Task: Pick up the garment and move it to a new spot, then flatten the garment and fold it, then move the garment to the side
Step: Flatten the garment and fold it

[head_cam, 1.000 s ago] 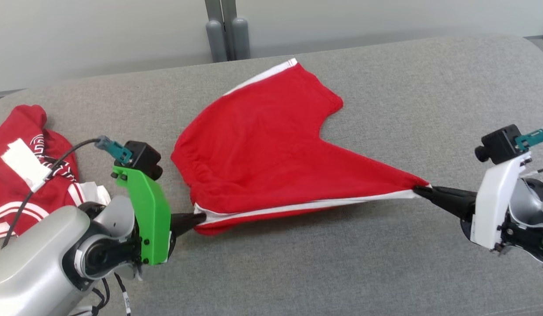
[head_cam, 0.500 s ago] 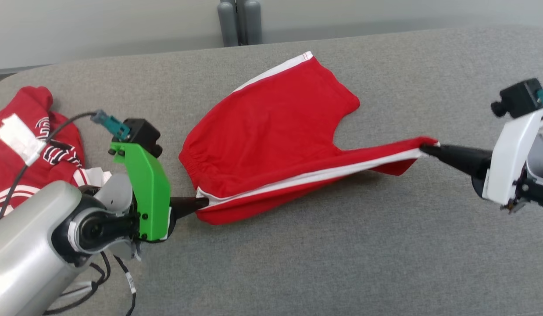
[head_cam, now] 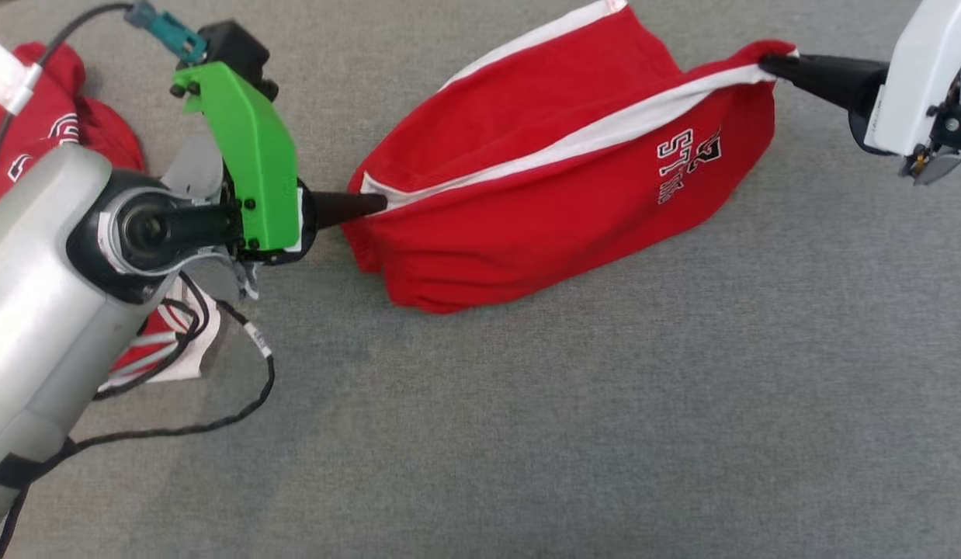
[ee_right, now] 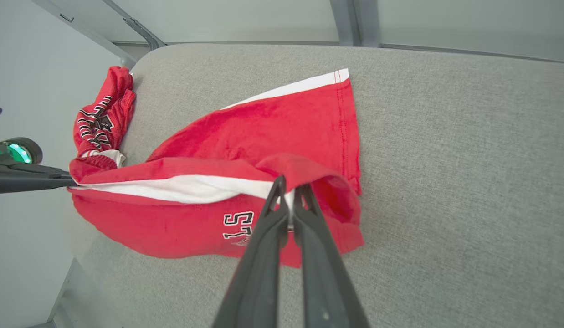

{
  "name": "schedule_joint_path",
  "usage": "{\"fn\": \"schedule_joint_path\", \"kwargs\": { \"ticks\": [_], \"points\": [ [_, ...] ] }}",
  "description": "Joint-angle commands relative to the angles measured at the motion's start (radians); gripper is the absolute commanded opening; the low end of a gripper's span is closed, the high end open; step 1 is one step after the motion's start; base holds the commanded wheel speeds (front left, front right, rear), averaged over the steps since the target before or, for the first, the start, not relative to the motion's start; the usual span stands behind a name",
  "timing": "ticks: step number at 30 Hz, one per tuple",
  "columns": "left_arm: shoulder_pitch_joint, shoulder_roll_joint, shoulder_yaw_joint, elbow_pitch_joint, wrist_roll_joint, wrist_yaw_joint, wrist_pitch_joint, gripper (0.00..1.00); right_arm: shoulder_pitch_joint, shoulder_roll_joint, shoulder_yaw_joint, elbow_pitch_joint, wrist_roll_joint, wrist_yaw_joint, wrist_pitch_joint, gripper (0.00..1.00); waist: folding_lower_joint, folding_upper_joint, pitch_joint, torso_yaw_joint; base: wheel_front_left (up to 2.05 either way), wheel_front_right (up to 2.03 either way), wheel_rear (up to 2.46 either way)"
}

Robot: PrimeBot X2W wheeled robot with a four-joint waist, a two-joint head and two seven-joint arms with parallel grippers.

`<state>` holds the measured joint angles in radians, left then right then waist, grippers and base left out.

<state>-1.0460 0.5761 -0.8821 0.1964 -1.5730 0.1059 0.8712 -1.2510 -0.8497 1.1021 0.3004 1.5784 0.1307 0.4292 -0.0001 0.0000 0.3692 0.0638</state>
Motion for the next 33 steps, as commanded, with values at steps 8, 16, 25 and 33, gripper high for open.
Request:
{"fn": "schedule_joint_path", "kwargs": {
  "ticks": [8,16,25,33],
  "points": [
    [-0.103,-0.072,0.025,0.119,-0.004,-0.017,-0.010,0.00,-0.144,0.063,-0.003,0.176,-0.059,0.000,0.047,0.00,0.0001,0.0000,0.170,0.142,0.00,0.00,0.00],
    [-0.143,-0.148,0.040,0.217,0.001,-0.064,-0.051,0.00,-0.226,0.115,0.034,0.298,-0.133,0.000,0.060,0.00,0.0001,0.0000,0.229,0.195,0.00,0.00,0.00],
    [-0.160,-0.190,0.047,0.288,0.004,-0.119,-0.071,0.10,-0.249,0.145,0.049,0.342,-0.148,0.000,0.019,0.00,0.0001,0.0000,0.234,0.204,0.00,0.00,0.00],
    [-0.159,-0.188,0.051,0.318,0.015,-0.161,-0.086,1.00,-0.217,0.163,0.057,0.362,-0.144,0.000,-0.061,1.00,0.0001,0.0000,0.204,0.187,0.00,0.00,0.00]
  ]
}}
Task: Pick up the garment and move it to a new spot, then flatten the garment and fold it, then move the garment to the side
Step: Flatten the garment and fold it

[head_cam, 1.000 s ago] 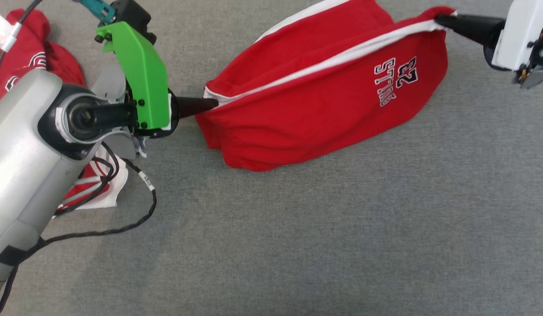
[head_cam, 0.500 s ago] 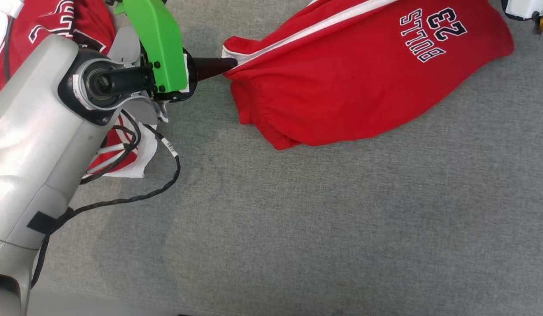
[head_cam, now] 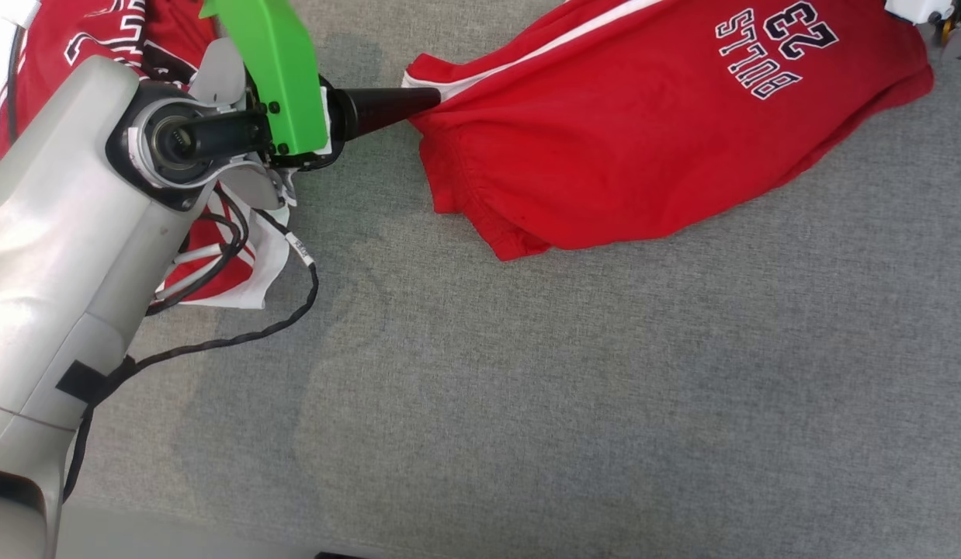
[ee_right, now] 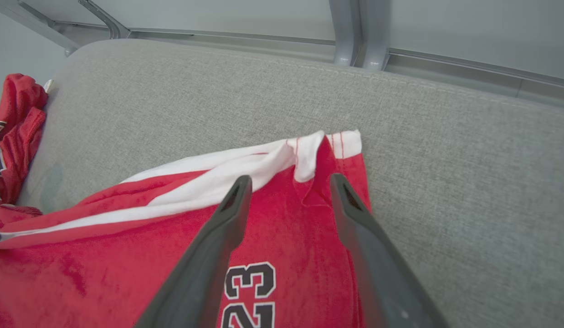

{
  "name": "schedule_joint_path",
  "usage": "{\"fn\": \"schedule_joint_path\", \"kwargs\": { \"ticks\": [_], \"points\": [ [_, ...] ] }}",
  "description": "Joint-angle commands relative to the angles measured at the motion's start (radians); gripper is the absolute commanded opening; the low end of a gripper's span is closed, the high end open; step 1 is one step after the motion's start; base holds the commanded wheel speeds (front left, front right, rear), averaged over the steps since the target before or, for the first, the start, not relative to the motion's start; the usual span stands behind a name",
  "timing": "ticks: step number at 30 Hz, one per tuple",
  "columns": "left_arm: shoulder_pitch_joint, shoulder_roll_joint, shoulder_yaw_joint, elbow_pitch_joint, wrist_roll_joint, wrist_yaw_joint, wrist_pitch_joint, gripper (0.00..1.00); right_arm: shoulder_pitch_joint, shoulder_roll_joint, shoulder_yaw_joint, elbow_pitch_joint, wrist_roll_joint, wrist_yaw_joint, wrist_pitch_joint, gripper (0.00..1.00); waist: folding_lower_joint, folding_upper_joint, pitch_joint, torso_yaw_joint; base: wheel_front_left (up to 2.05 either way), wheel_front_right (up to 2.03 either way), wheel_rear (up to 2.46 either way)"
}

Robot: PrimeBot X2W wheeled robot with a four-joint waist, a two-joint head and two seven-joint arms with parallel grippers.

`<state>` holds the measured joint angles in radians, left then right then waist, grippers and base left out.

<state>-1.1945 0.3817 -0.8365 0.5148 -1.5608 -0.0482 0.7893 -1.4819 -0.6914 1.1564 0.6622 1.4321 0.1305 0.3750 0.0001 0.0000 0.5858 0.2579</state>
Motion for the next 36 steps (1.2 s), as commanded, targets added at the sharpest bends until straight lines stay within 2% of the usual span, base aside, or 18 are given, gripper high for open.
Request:
{"fn": "schedule_joint_path", "kwargs": {
  "ticks": [1,7,12,18,22,27,33,36],
  "points": [
    [-0.007,0.010,0.005,-0.001,0.004,-0.010,-0.004,1.00,0.020,0.005,0.004,-0.003,0.003,0.000,-0.022,1.00,-0.0001,0.0000,-0.021,-0.011,0.00,0.00,0.00],
    [0.015,0.058,0.010,-0.046,0.036,-0.027,-0.033,1.00,0.066,0.011,0.003,-0.040,0.003,0.000,-0.146,1.00,-0.0001,0.0000,-0.075,-0.031,0.00,0.00,0.00],
    [0.034,0.098,-0.001,-0.089,0.123,-0.031,-0.132,1.00,0.102,0.008,0.009,-0.061,-0.049,0.000,-0.335,1.00,-0.0001,0.0000,-0.113,-0.044,0.00,0.00,0.00],
    [0.083,0.152,0.015,-0.150,0.237,-0.031,-0.315,1.00,0.148,0.011,0.017,-0.055,-0.081,0.000,-0.526,1.00,-0.0001,0.0000,-0.164,-0.065,0.00,0.00,0.00],
    [0.141,0.186,0.033,-0.201,0.303,-0.008,-0.454,1.00,0.189,0.011,0.015,-0.051,-0.085,0.000,-0.603,1.00,-0.0001,0.0000,-0.205,-0.082,0.00,0.00,0.00],
    [0.244,0.227,0.063,-0.273,0.375,0.046,-0.638,1.00,0.262,0.020,-0.028,-0.061,-0.094,0.000,-0.638,1.00,-0.0001,0.0000,-0.253,-0.107,0.00,0.00,0.00],
    [0.421,0.268,0.094,-0.382,0.494,0.169,-0.903,1.00,0.384,0.055,-0.196,-0.042,-0.172,0.000,-0.640,1.00,-0.0001,0.0000,-0.285,-0.118,0.00,0.00,0.00],
    [0.533,0.256,0.108,-0.450,0.523,0.230,-1.011,1.00,0.455,0.071,-0.272,-0.027,-0.219,0.000,-0.641,1.00,-0.0001,0.0000,-0.296,-0.098,0.00,0.00,0.00]
  ]
}}
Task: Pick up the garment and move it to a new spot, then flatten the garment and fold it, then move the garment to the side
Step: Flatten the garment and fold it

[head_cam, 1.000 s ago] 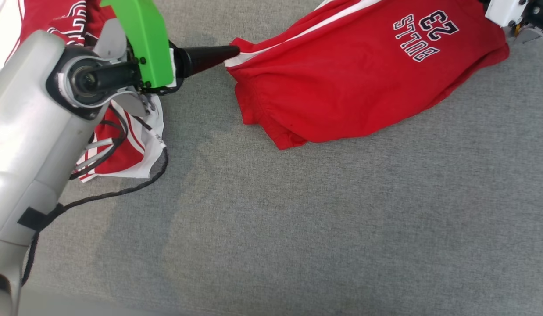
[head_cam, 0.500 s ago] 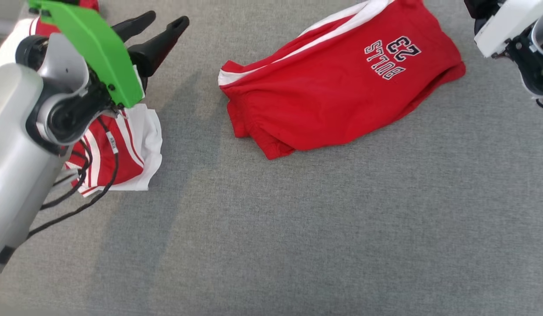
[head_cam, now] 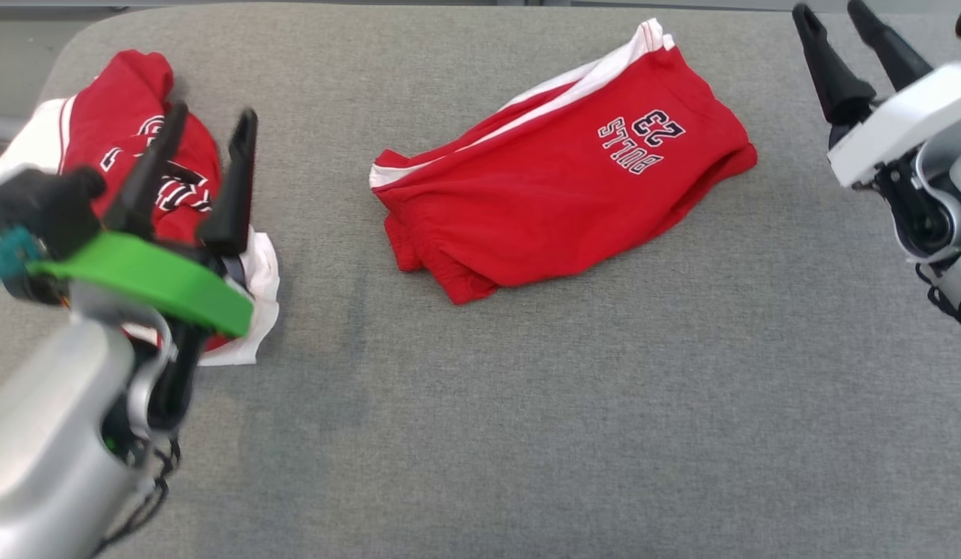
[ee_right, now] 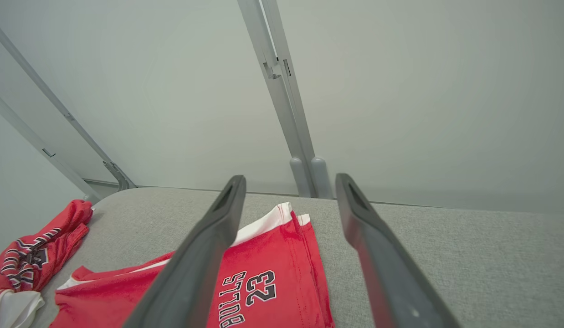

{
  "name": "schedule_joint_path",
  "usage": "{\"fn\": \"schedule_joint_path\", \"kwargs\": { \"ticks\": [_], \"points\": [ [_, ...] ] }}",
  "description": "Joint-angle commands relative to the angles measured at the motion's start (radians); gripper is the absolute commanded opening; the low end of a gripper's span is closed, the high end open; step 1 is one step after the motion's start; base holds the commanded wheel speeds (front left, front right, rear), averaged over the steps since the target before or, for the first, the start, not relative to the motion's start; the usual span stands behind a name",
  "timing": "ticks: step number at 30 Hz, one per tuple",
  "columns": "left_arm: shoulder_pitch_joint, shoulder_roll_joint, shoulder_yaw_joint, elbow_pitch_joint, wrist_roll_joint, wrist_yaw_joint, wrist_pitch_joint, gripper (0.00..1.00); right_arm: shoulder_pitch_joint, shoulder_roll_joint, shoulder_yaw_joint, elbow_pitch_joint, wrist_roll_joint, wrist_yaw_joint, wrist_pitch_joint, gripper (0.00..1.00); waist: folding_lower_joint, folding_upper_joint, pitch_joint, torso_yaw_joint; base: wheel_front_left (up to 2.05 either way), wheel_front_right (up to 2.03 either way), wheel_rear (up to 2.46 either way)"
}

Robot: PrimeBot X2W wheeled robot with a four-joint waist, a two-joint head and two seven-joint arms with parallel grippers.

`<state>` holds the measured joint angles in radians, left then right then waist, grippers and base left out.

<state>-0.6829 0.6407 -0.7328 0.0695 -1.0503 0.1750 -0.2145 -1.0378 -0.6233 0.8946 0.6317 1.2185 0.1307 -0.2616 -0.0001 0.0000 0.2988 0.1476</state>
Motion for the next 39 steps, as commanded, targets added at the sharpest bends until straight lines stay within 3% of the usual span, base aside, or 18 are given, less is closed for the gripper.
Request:
{"fn": "schedule_joint_path", "kwargs": {
  "ticks": [1,4,7,12,18,22,26,31,37,38,39],
  "points": [
    [0.052,-0.005,0.007,-0.021,0.029,0.019,-0.024,1.00,0.031,0.007,-0.030,0.008,-0.014,0.000,-0.004,1.00,0.0001,0.0000,-0.010,0.020,0.00,0.00,0.00],
    [0.163,-0.048,0.046,-0.072,0.063,0.052,-0.049,1.00,0.090,0.014,-0.076,0.038,-0.043,0.000,-0.004,1.00,0.0001,0.0000,-0.013,0.055,0.00,0.00,0.00],
    [0.256,-0.126,0.119,-0.131,0.137,0.038,-0.051,1.00,0.120,0.014,-0.104,0.076,-0.053,0.000,-0.004,1.00,0.0001,0.0000,-0.008,0.097,0.00,0.00,0.00],
    [0.399,-0.293,0.224,-0.194,0.311,-0.031,-0.051,1.00,0.115,0.018,-0.082,0.160,-0.028,0.000,0.009,1.00,0.0001,0.0000,0.015,0.161,0.00,0.00,0.00],
    [0.495,-0.462,0.318,-0.215,0.500,-0.157,-0.051,1.00,0.053,0.021,-0.049,0.276,-0.009,0.000,0.080,1.00,0.0001,0.0000,0.062,0.227,0.00,0.00,0.00],
    [0.544,-0.519,0.362,-0.191,0.618,-0.212,-0.051,1.00,0.005,0.018,-0.034,0.352,0.008,0.000,0.144,1.00,0.0001,0.0000,0.092,0.267,0.00,0.00,0.00],
    [0.561,-0.560,0.400,-0.174,0.664,-0.251,-0.051,1.00,-0.024,0.012,-0.033,0.429,0.035,0.000,0.210,1.00,0.0001,0.0000,0.111,0.303,0.00,0.00,0.00],
    [0.577,-0.583,0.420,-0.153,0.692,-0.280,-0.051,1.00,-0.032,0.023,-0.045,0.490,0.099,0.000,0.354,1.00,0.0001,0.0000,0.116,0.326,0.00,0.00,0.00],
    [0.581,-0.590,0.434,-0.132,0.710,-0.294,-0.051,1.00,0.002,0.062,-0.035,0.461,0.153,0.002,0.491,1.00,0.0001,0.0000,0.101,0.320,0.00,0.00,0.00],
    [0.579,-0.590,0.433,-0.128,0.713,-0.296,-0.051,1.00,0.004,0.061,-0.034,0.451,0.159,0.002,0.499,0.73,0.0001,0.0000,0.100,0.318,0.00,0.00,0.00],
    [0.577,-0.590,0.432,-0.123,0.716,-0.296,-0.051,1.00,0.004,0.059,-0.033,0.438,0.161,0.002,0.499,0.40,0.0001,0.0000,0.098,0.315,0.00,0.00,0.00]
  ]
}}
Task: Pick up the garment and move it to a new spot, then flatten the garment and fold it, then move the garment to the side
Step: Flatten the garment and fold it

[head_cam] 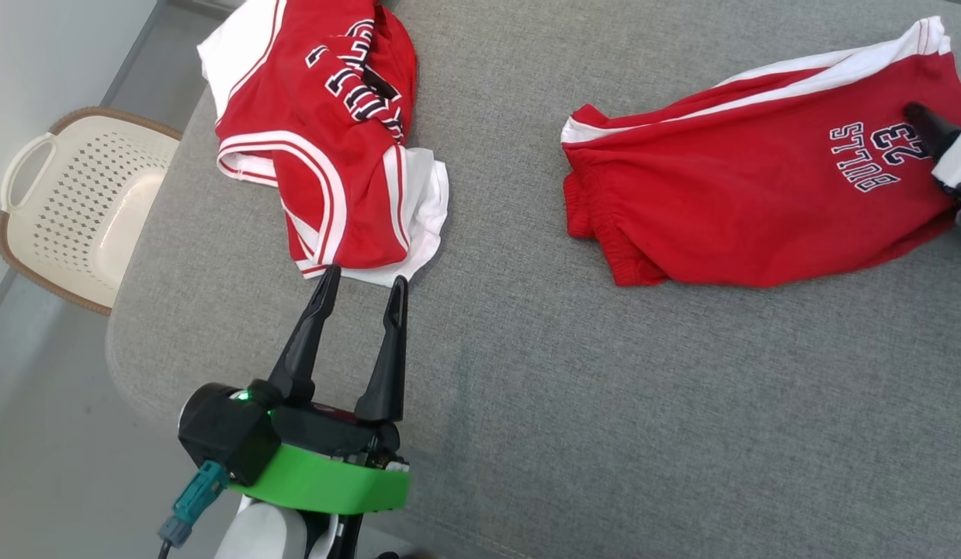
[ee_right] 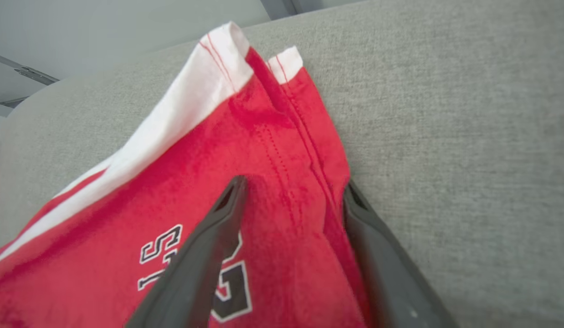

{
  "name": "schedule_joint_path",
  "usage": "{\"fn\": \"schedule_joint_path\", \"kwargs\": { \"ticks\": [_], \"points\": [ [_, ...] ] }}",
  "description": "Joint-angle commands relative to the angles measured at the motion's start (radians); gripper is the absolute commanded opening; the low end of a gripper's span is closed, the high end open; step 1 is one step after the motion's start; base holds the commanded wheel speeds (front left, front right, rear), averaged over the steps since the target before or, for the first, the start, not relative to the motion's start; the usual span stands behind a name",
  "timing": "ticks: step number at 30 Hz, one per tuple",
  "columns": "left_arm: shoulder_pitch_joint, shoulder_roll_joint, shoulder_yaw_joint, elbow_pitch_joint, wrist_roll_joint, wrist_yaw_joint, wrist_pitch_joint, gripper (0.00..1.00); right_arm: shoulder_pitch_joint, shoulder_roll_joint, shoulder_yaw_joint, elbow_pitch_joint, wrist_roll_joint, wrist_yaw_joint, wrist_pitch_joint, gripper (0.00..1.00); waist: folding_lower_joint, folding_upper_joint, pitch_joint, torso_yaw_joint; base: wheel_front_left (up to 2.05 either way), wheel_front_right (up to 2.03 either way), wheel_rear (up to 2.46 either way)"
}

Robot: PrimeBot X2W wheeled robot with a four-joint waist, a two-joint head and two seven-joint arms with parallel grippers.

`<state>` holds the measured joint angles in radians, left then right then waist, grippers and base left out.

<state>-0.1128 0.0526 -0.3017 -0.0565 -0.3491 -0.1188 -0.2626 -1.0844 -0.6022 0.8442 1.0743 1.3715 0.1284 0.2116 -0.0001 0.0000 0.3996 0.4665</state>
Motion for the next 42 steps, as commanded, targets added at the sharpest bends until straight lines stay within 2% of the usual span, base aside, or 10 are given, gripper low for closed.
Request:
{"fn": "schedule_joint_path", "kwargs": {
  "ticks": [1,2,11,19,28,37,42],
  "points": [
    [0.005,-0.002,-0.001,0.007,0.017,-0.003,-0.003,1.00,0.049,0.035,0.018,-0.013,0.007,0.004,0.016,0.03,0.0001,0.0000,-0.005,-0.007,0.00,0.00,0.00],
    [0.002,-0.002,-0.002,0.010,0.016,-0.004,-0.003,1.00,0.048,0.031,0.019,-0.019,0.006,0.004,0.002,0.00,0.0001,0.0000,-0.007,-0.010,0.00,0.00,0.00],
    [0.008,-0.002,0.000,0.045,0.021,-0.008,-0.003,1.00,0.085,0.030,-0.017,-0.071,0.050,0.003,-0.136,0.00,0.0001,0.0000,-0.069,-0.065,0.00,0.00,0.00],
    [0.033,-0.002,0.011,0.085,0.046,-0.011,-0.003,1.00,0.212,0.025,-0.032,-0.169,0.106,0.003,-0.222,0.00,0.0001,0.0000,-0.165,-0.179,0.00,0.00,0.00],
    [0.068,0.005,0.035,0.099,0.047,-0.013,-0.003,1.00,0.335,-0.016,-0.042,-0.265,0.136,0.003,-0.324,0.00,0.0001,0.0000,-0.225,-0.292,0.00,0.00,0.00],
    [0.090,0.009,0.035,0.098,0.044,-0.013,-0.003,1.00,0.362,-0.070,-0.044,-0.281,0.121,0.003,-0.395,0.00,0.0001,0.0000,-0.251,-0.332,0.00,0.00,0.00],
    [0.083,0.010,0.026,0.105,0.038,-0.013,-0.003,1.00,0.301,-0.061,-0.013,-0.294,0.076,0.003,-0.403,0.00,0.0001,0.0000,-0.259,-0.325,0.00,0.00,0.00]
  ]
}}
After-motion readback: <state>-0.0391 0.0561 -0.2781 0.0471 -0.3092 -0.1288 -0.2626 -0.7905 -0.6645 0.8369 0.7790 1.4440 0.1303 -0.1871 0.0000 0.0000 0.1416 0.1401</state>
